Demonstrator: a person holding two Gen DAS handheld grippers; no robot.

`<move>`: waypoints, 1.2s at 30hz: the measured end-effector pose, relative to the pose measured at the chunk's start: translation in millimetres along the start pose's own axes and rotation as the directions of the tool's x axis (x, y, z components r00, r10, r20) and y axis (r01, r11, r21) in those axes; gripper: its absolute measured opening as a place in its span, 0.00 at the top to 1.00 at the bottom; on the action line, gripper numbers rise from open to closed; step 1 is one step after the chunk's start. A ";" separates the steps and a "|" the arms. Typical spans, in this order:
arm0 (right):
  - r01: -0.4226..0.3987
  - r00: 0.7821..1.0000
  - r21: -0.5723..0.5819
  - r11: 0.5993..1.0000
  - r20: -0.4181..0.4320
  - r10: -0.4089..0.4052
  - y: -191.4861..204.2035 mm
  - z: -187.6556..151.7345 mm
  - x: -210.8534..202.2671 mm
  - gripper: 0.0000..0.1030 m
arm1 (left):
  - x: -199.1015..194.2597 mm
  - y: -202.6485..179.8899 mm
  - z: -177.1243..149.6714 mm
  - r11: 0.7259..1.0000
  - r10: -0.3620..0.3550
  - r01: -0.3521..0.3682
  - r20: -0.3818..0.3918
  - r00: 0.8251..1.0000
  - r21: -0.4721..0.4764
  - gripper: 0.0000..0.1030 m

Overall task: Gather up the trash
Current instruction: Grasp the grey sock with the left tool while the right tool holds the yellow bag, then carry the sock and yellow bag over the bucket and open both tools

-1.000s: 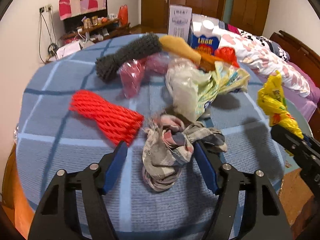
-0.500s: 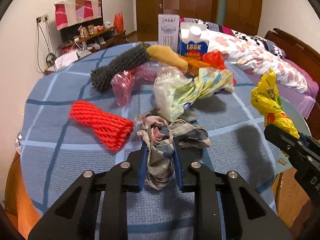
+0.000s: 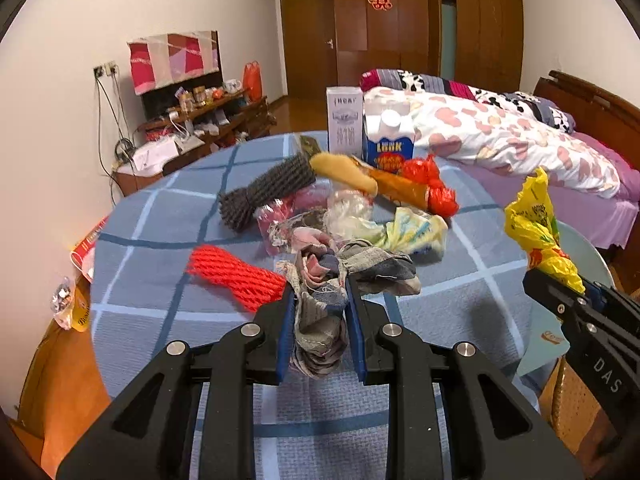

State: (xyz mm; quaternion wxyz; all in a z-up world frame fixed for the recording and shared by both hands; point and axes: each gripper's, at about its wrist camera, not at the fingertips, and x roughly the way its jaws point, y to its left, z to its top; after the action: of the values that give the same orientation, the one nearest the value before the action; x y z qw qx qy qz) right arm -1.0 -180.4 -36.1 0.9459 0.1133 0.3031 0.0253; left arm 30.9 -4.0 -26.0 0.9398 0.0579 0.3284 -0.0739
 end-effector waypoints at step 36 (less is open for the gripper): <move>0.133 0.984 0.164 0.977 0.098 -0.151 -78.4 1.8 -56.8 0.74 | -39.0 -93.0 32.6 0.983 -0.125 0.109 0.109 0.986 0.146 0.78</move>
State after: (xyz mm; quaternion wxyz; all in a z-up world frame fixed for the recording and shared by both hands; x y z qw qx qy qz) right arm -47.9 -263.7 -20.5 0.9486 0.1668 0.2590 -0.0727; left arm 4.1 -96.6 18.1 0.9452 0.0996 0.2695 -0.1551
